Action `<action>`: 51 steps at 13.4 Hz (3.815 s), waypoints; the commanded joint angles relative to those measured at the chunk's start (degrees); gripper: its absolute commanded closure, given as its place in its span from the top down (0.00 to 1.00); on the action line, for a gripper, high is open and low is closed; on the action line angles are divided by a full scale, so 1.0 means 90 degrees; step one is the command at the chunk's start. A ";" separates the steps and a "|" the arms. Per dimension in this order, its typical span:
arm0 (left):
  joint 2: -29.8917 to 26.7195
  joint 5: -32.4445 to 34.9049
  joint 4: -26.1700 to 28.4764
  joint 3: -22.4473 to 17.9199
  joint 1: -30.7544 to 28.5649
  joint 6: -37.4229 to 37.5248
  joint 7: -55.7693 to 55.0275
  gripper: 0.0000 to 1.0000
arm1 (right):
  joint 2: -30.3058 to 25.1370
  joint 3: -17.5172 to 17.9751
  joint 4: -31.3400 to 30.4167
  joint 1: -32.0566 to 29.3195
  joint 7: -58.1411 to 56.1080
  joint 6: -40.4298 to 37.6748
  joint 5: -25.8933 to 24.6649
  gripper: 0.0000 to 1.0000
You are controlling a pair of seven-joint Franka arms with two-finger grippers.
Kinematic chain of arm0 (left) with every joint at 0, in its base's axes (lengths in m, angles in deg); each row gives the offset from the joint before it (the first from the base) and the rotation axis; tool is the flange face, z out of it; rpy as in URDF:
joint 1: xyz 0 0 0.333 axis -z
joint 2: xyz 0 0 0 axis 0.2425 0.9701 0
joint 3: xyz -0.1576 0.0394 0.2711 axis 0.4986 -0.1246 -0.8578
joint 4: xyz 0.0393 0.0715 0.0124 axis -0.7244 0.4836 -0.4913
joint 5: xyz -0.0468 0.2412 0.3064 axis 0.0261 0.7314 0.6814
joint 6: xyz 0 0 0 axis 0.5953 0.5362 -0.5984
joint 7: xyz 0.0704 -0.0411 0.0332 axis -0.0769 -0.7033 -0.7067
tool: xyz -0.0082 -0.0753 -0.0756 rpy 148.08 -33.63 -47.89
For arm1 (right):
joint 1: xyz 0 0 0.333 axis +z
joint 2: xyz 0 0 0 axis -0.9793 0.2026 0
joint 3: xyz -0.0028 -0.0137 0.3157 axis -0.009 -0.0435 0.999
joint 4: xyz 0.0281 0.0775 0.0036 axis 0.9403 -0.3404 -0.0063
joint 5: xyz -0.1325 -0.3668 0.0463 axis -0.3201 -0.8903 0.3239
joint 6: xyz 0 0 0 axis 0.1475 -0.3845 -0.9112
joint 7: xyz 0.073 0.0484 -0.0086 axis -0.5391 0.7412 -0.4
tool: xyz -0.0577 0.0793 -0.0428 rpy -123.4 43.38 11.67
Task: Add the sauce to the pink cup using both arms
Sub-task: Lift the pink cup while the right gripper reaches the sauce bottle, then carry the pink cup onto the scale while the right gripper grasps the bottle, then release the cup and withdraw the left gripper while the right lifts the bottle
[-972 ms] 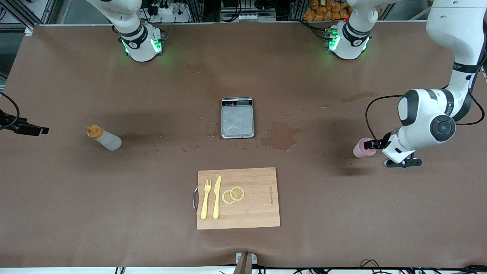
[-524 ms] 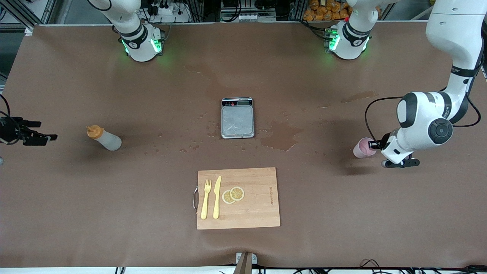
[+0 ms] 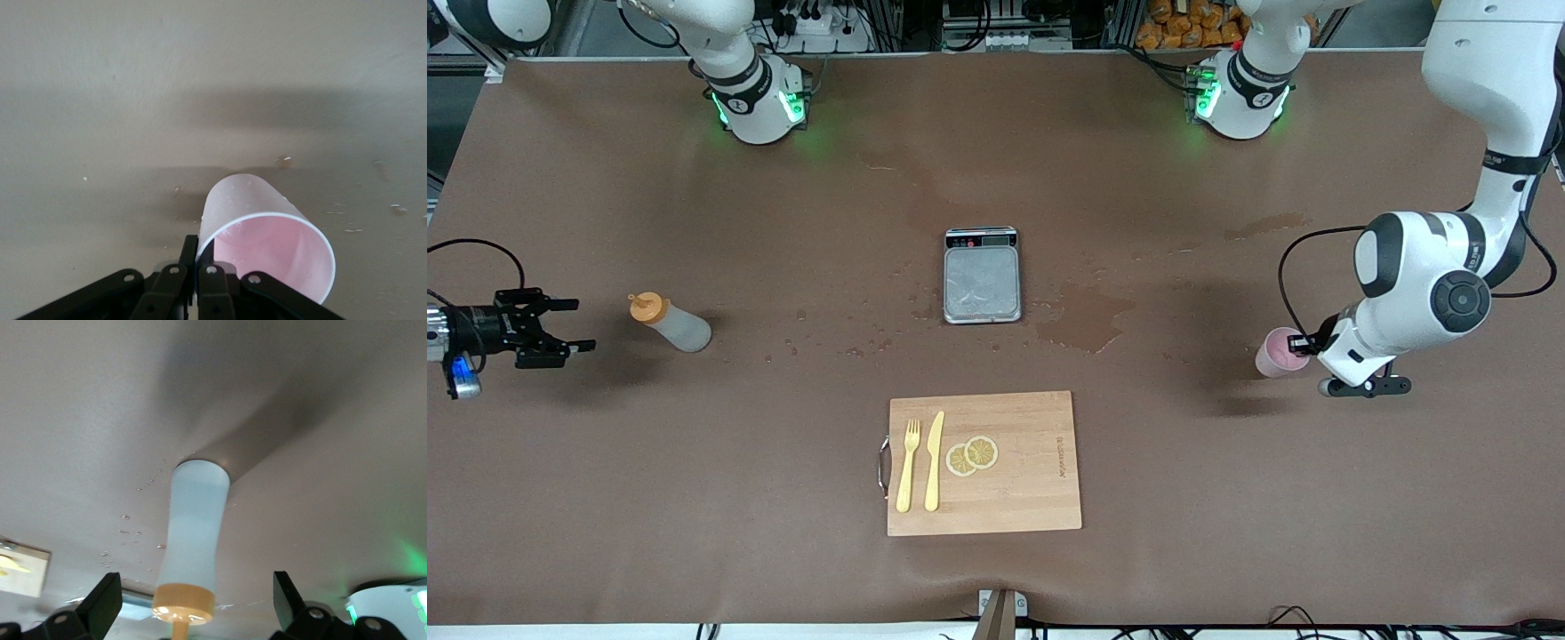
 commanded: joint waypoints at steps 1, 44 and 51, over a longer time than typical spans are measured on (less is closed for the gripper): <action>-0.0591 0.0089 0.0011 0.0398 -0.0009 0.0240 -0.0076 0.00 | 0.0433 0.0100 0.0252 -0.0127 0.0283 -0.0137 0.0347 1.00; 0.1801 0.0850 -0.2255 0.1836 0.4044 0.0475 -0.6706 0.00 | 0.1382 0.0159 0.0359 0.0468 0.1767 -0.0820 0.1237 0.42; 0.0641 0.0841 -0.2294 0.1845 0.3489 0.1029 -0.6678 1.00 | 0.1099 0.0168 0.0632 0.1229 0.3026 -0.0879 0.0661 0.50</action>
